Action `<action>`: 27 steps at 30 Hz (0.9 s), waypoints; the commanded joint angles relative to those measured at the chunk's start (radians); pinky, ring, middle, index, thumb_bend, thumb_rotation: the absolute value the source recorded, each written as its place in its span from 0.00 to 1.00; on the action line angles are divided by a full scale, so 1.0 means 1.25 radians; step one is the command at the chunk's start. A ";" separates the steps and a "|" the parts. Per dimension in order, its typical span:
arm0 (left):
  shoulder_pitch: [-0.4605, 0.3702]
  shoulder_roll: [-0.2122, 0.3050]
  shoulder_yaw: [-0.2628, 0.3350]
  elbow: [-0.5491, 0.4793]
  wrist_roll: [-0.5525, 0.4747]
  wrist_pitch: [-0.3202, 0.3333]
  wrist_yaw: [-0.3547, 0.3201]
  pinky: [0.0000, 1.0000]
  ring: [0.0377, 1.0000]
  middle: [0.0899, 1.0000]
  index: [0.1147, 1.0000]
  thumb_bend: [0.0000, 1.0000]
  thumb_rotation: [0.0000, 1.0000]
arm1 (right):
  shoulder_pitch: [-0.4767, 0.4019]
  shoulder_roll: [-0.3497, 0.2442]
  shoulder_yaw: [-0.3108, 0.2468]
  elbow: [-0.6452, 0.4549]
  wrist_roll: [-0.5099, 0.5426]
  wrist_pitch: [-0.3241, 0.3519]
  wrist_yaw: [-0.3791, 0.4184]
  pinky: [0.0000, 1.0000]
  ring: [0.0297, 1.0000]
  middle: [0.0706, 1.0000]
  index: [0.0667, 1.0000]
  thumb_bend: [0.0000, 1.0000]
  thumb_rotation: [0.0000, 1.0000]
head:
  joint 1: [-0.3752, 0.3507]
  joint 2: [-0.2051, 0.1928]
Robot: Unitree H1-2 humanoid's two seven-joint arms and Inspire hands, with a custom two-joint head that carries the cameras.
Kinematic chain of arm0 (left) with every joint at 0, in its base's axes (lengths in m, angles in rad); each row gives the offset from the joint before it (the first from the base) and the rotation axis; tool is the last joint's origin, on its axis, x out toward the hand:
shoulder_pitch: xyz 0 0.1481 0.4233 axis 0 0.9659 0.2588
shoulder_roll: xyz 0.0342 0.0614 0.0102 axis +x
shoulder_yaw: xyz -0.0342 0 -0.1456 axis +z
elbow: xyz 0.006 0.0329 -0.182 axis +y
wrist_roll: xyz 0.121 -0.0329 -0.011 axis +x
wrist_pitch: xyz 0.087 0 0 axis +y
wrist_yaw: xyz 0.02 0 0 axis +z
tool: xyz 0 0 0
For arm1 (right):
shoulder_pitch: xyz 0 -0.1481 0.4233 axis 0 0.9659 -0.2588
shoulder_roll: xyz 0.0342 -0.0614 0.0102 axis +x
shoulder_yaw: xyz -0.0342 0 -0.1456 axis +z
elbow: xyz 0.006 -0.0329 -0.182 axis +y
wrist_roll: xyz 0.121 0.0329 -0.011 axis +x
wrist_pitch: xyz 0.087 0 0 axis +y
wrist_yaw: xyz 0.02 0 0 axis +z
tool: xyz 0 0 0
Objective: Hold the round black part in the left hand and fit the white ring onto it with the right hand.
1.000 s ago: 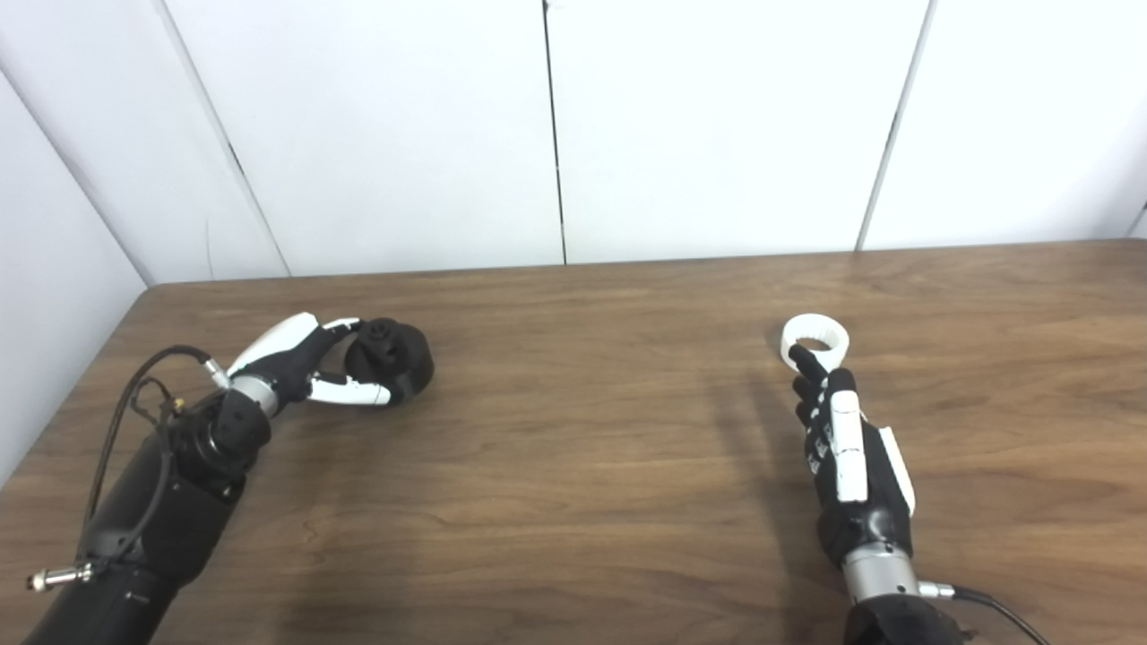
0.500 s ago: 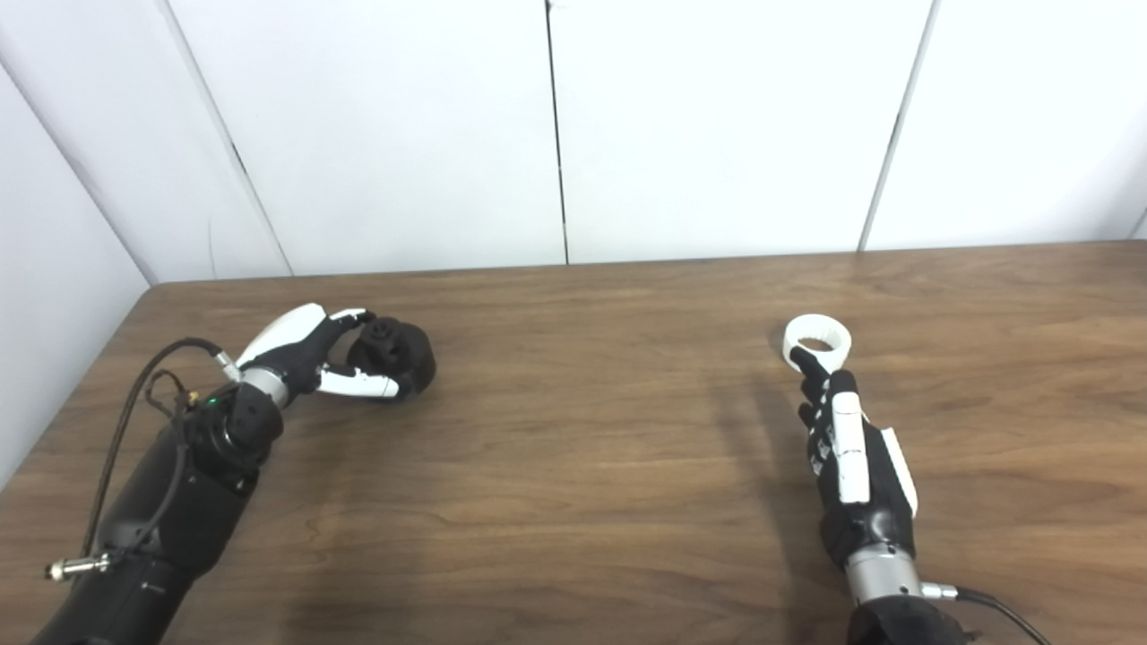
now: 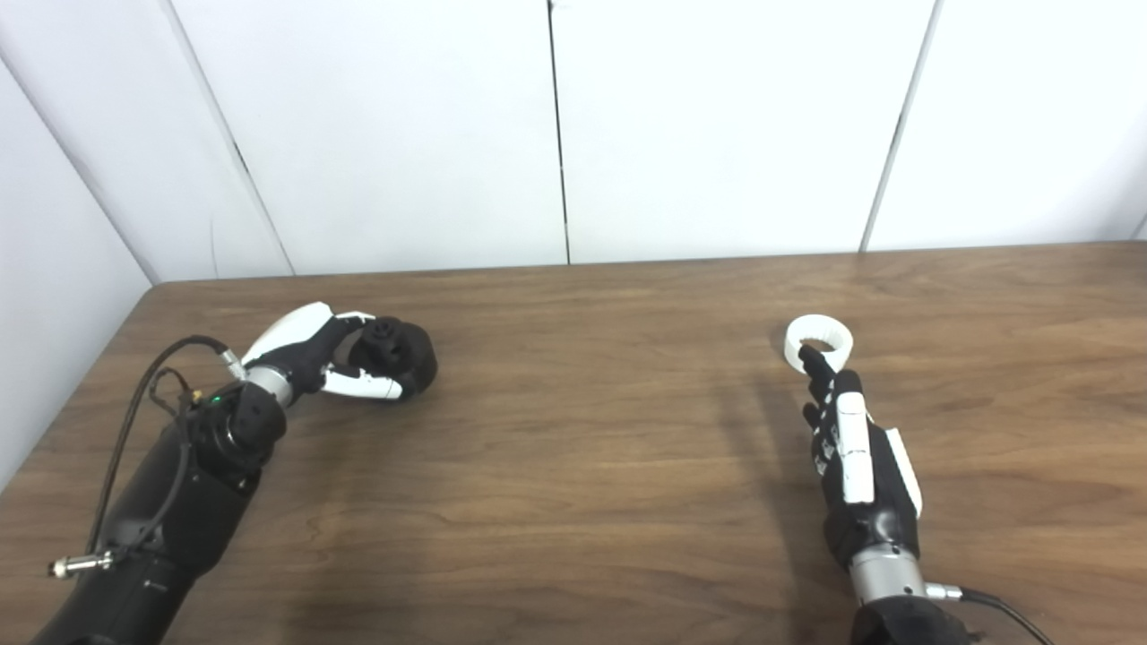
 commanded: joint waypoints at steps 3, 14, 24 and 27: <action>-0.039 0.008 0.003 -0.010 0.000 -0.006 0.001 0.89 1.00 0.93 0.78 0.99 0.41 | -0.017 0.002 0.001 -0.033 0.001 -0.032 0.007 1.00 1.00 0.95 0.89 0.56 1.00 | 0.001 0.002; -0.032 0.008 0.004 -0.018 0.007 -0.004 0.008 0.88 1.00 0.94 0.73 0.95 0.35 | -0.021 0.000 -0.001 -0.032 0.008 -0.027 0.008 1.00 1.00 0.95 0.89 0.59 1.00 | 0.003 0.002; -0.009 -0.003 0.015 -0.049 0.007 -0.024 0.050 0.87 1.00 0.95 0.71 0.94 0.37 | -0.024 -0.002 0.002 -0.027 0.002 -0.025 0.010 1.00 1.00 0.95 0.89 0.59 1.00 | 0.004 0.002; -0.004 -0.004 0.013 -0.063 0.009 -0.028 0.052 0.87 1.00 0.95 0.70 0.94 0.38 | -0.027 0.000 0.003 -0.028 0.002 -0.018 0.009 1.00 1.00 0.95 0.89 0.60 1.00 | 0.004 0.003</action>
